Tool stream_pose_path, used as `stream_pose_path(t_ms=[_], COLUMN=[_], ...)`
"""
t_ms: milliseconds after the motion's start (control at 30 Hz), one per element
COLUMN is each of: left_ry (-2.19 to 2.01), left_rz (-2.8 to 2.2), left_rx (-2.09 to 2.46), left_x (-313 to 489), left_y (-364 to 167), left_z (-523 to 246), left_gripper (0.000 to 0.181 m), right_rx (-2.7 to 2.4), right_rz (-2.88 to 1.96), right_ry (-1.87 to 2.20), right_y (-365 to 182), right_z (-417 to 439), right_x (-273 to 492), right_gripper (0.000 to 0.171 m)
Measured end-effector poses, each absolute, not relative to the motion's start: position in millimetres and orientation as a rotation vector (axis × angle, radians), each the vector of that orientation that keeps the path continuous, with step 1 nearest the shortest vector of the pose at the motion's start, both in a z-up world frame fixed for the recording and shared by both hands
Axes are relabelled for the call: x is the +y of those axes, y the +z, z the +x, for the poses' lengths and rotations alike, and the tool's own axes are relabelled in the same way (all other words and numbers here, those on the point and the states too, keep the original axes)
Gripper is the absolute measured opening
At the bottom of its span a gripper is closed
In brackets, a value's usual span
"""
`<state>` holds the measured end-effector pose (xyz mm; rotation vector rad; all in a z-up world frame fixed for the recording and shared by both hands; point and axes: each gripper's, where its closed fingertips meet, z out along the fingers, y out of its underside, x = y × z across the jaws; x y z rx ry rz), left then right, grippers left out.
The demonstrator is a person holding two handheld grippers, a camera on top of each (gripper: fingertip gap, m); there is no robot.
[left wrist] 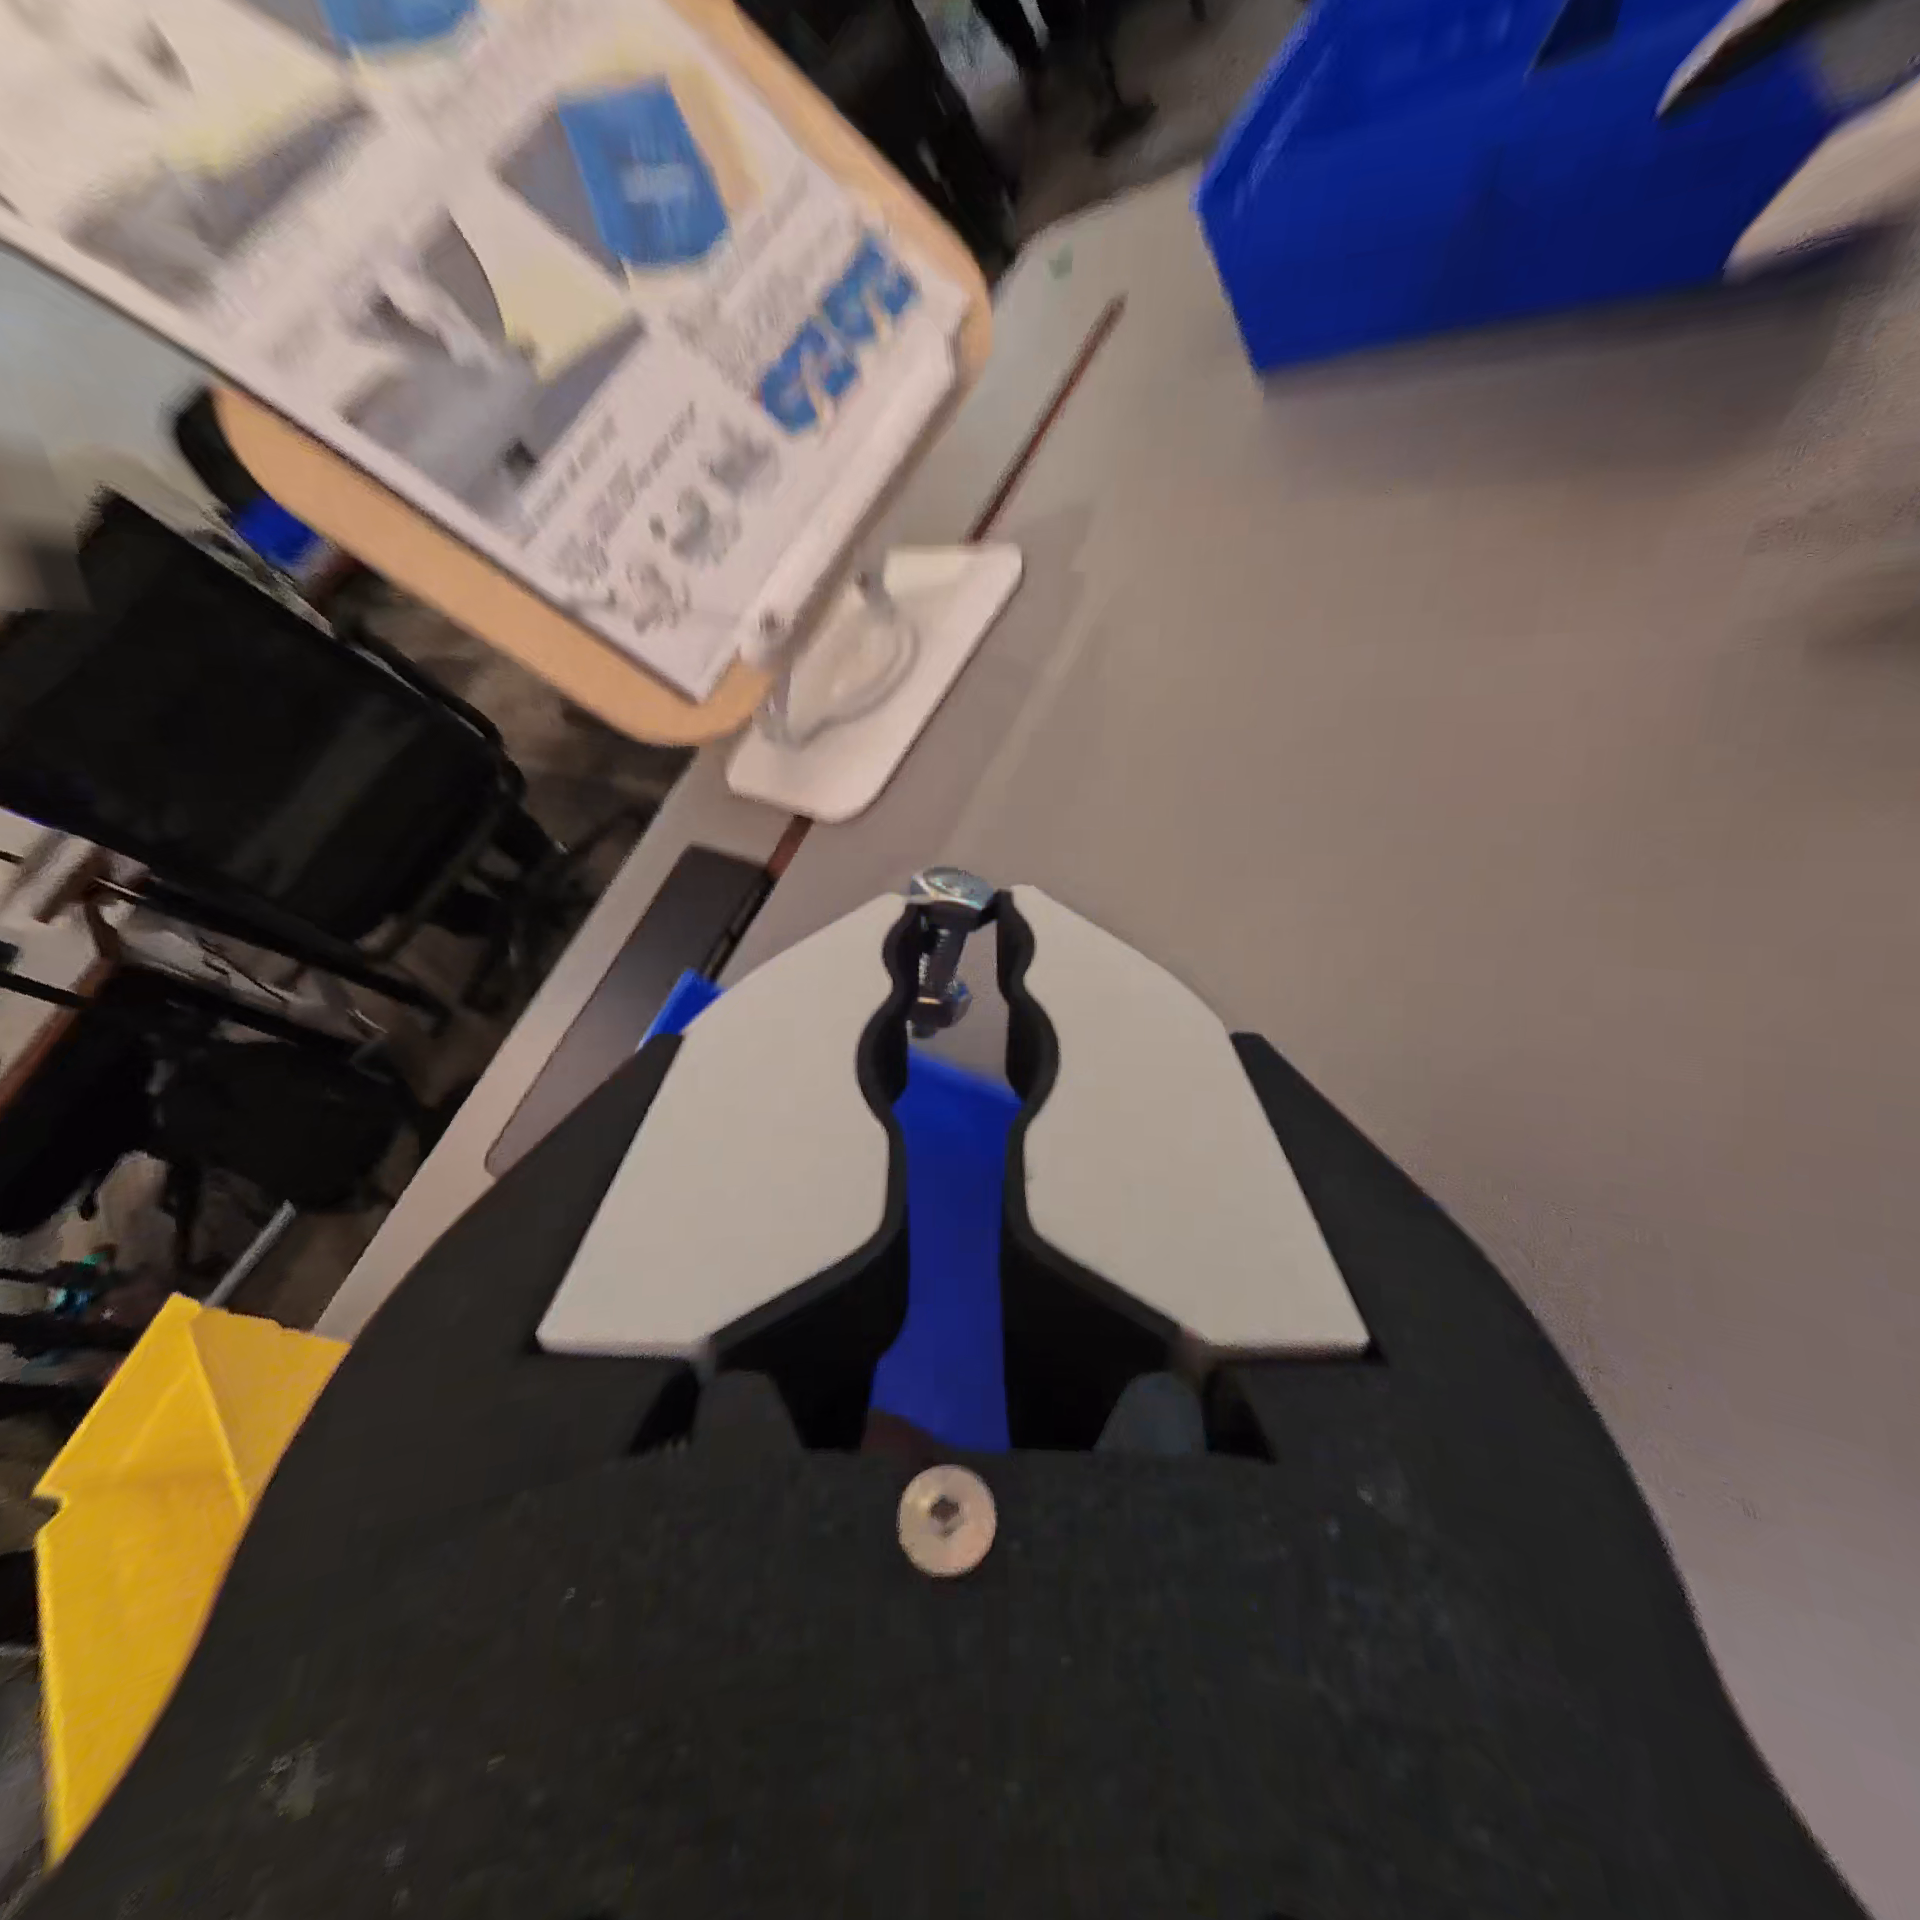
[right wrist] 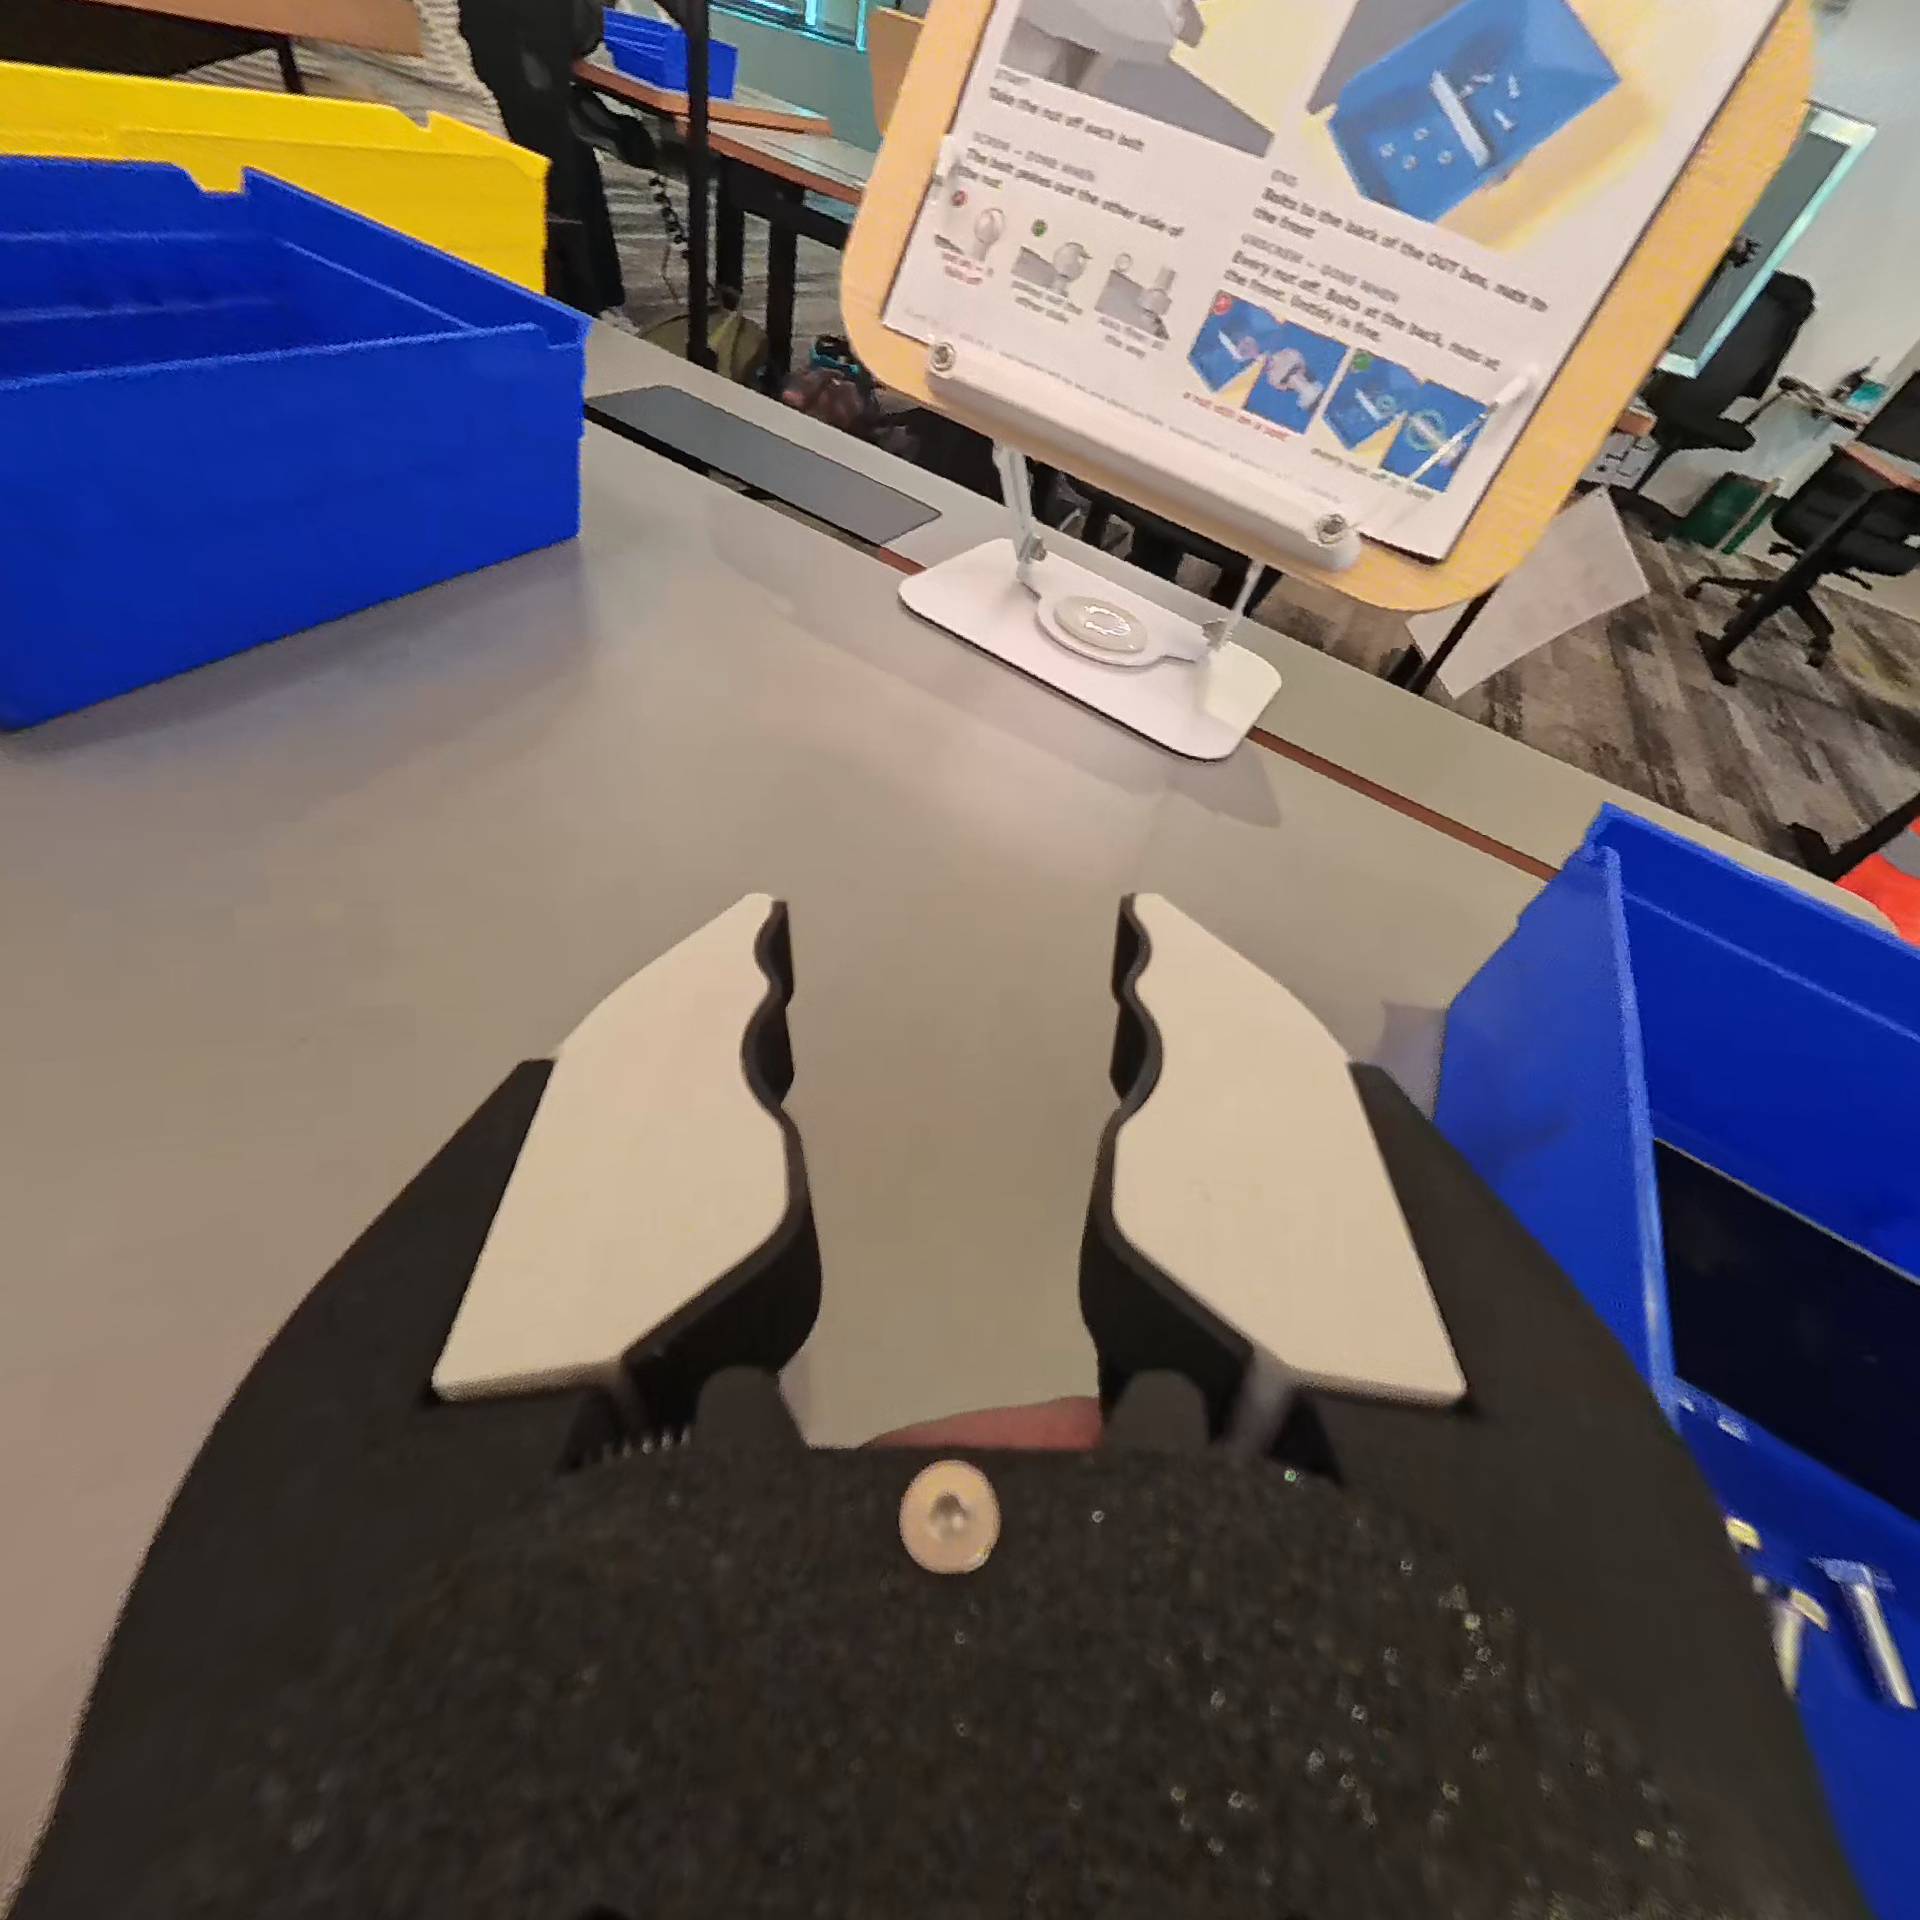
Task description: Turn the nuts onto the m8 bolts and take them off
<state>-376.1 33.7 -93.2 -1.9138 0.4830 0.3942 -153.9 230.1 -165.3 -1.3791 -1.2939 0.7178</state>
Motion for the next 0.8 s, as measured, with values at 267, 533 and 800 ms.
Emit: stream_pose_path(t_ms=[267, 533, 800], left_ry=[0.223, 0.066, -0.17], left_rz=[-1.677, -1.577, -1.546], left_rx=[0.282, 0.261, 0.311], left_x=[42.0, 64.2, 94.9], left_y=[-111.0, -110.5, -97.8], left_z=[-254.8, -209.2, -169.6], left_gripper=[0.014, 0.013, 0.013], right_rx=[-1.347, -1.474, -1.615], right_rz=[-1.362, -1.279, -0.981], right_ry=[0.795, 0.976, 1.082], right_y=[-172.9, -175.9, -163.6], right_z=[-154.6, -153.6, -175.3], right_x=[204.3, 171.5, 107.0], right_gripper=[0.057, 0.04, 0.041])
